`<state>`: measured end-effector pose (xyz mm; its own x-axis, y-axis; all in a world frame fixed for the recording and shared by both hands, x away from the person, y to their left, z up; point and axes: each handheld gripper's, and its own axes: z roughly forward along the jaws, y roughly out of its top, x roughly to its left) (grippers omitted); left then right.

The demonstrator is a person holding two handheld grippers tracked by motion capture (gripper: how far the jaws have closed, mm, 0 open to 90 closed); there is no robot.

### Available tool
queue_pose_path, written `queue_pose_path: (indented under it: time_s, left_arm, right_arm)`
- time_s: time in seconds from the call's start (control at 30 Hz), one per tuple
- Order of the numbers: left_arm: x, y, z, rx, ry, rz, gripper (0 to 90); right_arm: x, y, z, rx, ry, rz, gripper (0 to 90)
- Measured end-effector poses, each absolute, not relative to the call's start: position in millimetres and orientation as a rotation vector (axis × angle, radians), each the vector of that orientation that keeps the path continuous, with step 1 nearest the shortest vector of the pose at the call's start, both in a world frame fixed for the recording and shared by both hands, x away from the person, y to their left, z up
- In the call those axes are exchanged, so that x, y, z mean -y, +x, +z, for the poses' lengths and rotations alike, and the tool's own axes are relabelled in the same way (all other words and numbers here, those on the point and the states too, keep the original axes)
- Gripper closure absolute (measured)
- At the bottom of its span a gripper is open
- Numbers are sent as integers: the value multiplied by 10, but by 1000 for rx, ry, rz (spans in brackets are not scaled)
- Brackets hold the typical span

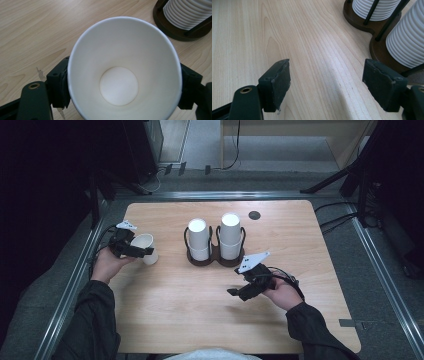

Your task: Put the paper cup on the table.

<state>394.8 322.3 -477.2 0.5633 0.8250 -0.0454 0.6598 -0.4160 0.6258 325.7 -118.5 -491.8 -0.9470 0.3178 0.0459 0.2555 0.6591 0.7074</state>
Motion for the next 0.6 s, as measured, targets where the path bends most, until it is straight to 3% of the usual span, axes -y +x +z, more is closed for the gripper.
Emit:
queue_pose_path:
  time_s: [0.6]
  left_arm:
    - [-3186, 3956, -4813, -1203, 2239, 366, 190]
  right_arm:
    - [1187, 3256, -4917, -2786, 482, 1169, 228]
